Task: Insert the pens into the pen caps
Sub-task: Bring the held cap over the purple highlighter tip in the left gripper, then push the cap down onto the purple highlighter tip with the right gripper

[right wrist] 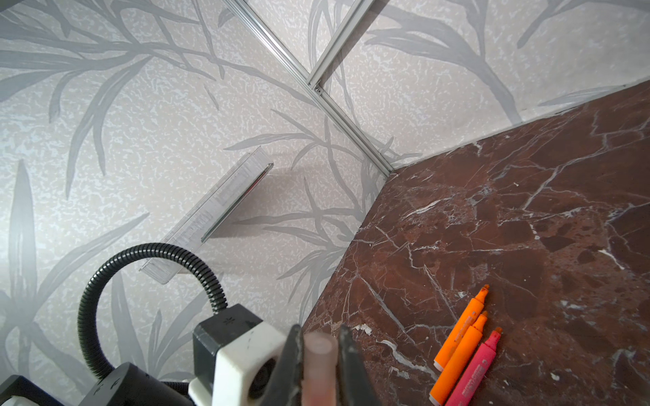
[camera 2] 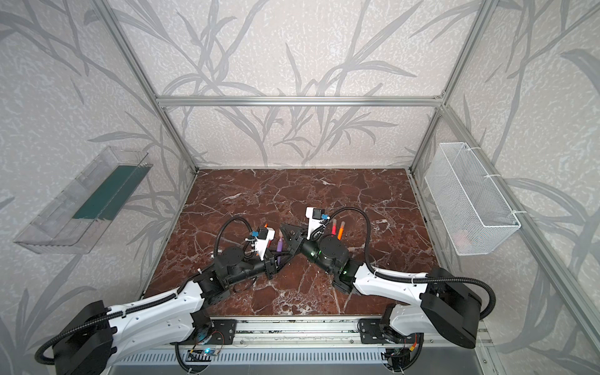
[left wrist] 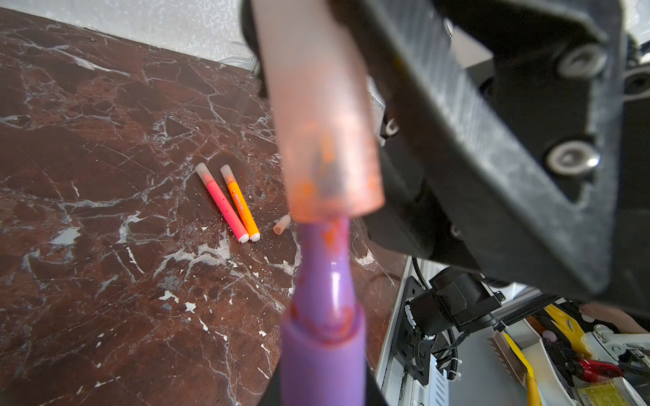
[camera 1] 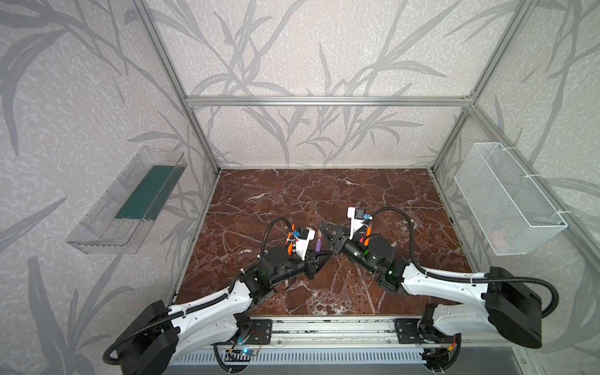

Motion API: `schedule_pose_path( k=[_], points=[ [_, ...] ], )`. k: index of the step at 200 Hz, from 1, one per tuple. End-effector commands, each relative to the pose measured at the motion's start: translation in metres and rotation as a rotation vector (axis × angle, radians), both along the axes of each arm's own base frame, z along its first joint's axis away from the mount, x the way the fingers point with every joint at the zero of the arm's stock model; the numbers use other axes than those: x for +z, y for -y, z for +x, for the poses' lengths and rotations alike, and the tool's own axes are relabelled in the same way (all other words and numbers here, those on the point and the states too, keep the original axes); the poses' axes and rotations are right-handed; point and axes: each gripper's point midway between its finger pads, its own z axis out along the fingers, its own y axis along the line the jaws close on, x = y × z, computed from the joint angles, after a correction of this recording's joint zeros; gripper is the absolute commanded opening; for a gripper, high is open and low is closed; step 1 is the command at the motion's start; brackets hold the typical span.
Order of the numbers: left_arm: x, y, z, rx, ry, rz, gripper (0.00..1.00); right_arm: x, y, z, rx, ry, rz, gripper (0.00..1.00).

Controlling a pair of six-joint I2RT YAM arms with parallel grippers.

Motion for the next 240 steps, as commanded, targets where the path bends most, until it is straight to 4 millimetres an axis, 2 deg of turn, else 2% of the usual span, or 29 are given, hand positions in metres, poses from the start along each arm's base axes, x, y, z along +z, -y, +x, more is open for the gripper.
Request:
schedule_pose_path(
  k=[1,63,121,172,203,240],
  points=[
    [0.008,0.000,0.003,0.012,0.020,-0.024,0.00,0.010,0.000,-0.009,0.031,0.028,0.046,0.00],
    [0.034,-0.004,-0.007,-0.031,0.053,-0.105,0.00,0.007,0.003,-0.023,0.086,0.102,0.040,0.00],
    [0.050,-0.006,-0.016,-0.070,0.082,-0.146,0.00,0.006,0.002,-0.033,0.131,0.151,0.012,0.14],
    [0.051,-0.006,-0.018,-0.079,0.086,-0.155,0.00,0.003,-0.001,-0.024,0.095,0.149,-0.067,0.24],
    [0.050,-0.007,-0.017,-0.072,0.087,-0.149,0.00,0.010,0.000,-0.026,0.096,0.174,-0.065,0.27],
    [0.047,-0.007,-0.015,-0.062,0.088,-0.134,0.00,0.036,0.002,-0.036,0.127,0.253,-0.055,0.36]
  ],
)
